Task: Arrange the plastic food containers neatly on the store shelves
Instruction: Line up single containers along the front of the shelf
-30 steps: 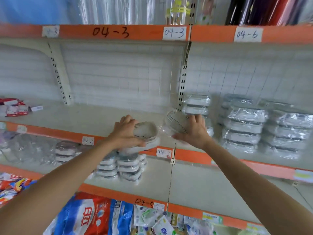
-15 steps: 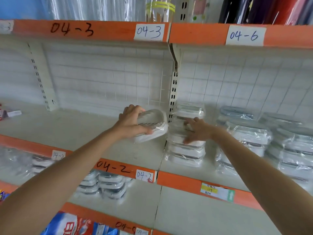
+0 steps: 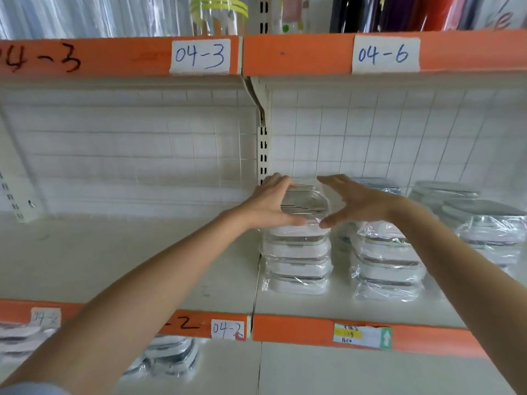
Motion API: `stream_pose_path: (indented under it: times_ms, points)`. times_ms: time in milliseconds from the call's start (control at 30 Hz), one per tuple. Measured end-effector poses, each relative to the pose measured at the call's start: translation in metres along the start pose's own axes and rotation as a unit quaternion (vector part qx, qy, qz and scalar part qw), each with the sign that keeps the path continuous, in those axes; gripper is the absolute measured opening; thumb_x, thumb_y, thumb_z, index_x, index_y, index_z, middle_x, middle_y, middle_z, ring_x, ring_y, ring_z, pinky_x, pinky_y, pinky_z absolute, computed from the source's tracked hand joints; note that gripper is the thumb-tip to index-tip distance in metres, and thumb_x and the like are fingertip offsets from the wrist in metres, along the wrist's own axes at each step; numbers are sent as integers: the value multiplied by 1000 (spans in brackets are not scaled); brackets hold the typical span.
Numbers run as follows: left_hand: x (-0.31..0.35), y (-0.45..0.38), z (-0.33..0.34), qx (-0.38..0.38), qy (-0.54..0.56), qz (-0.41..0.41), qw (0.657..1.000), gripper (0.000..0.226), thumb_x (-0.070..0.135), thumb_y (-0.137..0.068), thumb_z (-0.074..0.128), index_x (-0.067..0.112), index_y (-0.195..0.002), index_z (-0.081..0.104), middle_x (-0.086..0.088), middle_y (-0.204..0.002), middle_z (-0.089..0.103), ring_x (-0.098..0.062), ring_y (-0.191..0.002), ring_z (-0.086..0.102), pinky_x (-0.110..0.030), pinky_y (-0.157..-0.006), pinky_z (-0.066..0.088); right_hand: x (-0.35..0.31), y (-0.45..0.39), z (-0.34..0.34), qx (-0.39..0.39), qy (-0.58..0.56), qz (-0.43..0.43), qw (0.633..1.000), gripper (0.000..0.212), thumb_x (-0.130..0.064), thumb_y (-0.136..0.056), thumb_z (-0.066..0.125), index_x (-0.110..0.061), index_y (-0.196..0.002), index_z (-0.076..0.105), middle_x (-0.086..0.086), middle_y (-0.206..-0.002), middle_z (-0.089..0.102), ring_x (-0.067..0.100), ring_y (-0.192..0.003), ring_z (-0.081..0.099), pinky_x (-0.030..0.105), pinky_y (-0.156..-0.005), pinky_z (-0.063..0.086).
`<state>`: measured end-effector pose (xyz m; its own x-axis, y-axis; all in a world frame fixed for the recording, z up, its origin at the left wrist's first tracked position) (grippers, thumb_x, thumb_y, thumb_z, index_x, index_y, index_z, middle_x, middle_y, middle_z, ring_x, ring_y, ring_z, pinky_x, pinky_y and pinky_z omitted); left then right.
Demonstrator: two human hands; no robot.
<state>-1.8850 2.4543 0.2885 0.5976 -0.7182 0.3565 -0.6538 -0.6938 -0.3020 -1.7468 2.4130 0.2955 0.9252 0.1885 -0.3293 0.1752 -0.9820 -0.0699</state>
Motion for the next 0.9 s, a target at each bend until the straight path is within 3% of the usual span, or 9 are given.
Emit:
stream_pose_path:
  times_ms: [100, 267, 333, 400, 500, 600, 700, 800, 900]
  points:
    - [-7, -2, 14, -42, 48, 0, 998, 86, 47, -75, 75, 19, -142, 30, 5, -141, 24, -11, -137, 18, -28, -112, 20, -1, -1, 8, -24, 10, 5, 1000, 91, -47, -76, 71, -32, -149, 18, -4, -153, 17, 19, -140, 22, 35, -112, 20]
    - [-46, 21, 15, -12, 142, -43, 989, 101, 53, -68, 76, 25, -147, 19, 4, -143, 18, -12, -139, 15, -24, -111, 15, 0, -12, 16, -26, 8, 16, 1000, 70, -51, -76, 70, -33, -136, 38, -2, -141, 34, 21, -128, 37, 33, -101, 30]
    - [-56, 30, 22, -28, 147, -73, 986, 117, 60, -57, 75, 24, -149, 14, 1, -145, 19, -15, -138, 22, -32, -116, 21, -3, -17, 20, -15, 1, 11, 1000, 64, -52, -74, 71, -29, -125, 40, -3, -128, 42, 19, -115, 43, 28, -88, 32]
    - [-59, 34, 30, -26, 150, -92, 984, 122, 60, -53, 78, 24, -149, 13, -1, -145, 27, -16, -132, 35, -35, -111, 33, -6, -21, 27, -8, -12, 4, 1000, 64, -53, -73, 72, -26, -118, 37, -3, -124, 45, 17, -109, 44, 28, -85, 34]
    - [-59, 33, 38, 16, 175, -107, 979, 114, 50, -58, 85, 25, -147, 18, 9, -125, 49, -5, -105, 54, -16, -88, 42, -9, -24, 26, 22, 10, -7, 1000, 68, -57, -70, 72, -27, -121, 38, 0, -122, 43, 19, -113, 39, 32, -90, 34]
    - [-58, 30, 36, 60, 201, -106, 972, 106, 43, -58, 87, 26, -144, 26, 24, -100, 50, 10, -88, 52, 1, -65, 39, -11, -24, 21, 27, 38, -5, 999, 68, -57, -72, 70, -34, -128, 39, 2, -123, 39, 23, -118, 36, 37, -95, 33]
    - [-60, 29, 39, 62, 211, -121, 968, 105, 42, -57, 88, 23, -142, 29, 18, -97, 53, 0, -90, 57, -4, -66, 39, -9, -20, 28, -7, 39, 10, 999, 65, -56, -77, 67, -35, -132, 39, 2, -122, 40, 24, -117, 39, 33, -91, 32]
    - [-63, 30, 43, 56, 214, -126, 967, 104, 40, -59, 87, 22, -142, 29, 8, -109, 58, -8, -98, 58, -10, -74, 41, -10, -16, 28, -1, 39, 8, 999, 64, -55, -76, 68, -34, -129, 40, 2, -118, 40, 25, -114, 41, 34, -92, 35]
    - [-65, 31, 45, 60, 206, -132, 968, 98, 39, -62, 86, 19, -140, 30, 9, -109, 55, -4, -94, 56, -5, -70, 39, -12, -15, 26, 10, 56, 7, 998, 64, -57, -74, 69, -35, -127, 41, 6, -122, 41, 27, -117, 39, 41, -97, 37]
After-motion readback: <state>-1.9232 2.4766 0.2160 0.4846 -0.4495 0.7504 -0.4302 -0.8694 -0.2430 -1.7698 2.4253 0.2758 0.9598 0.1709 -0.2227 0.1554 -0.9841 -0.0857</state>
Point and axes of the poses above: each hand's wrist, its own y-axis away from the middle knuckle, its own z-axis out of the palm, x = y × z, the point moved 8 cm from there along -y, towards the middle knuckle
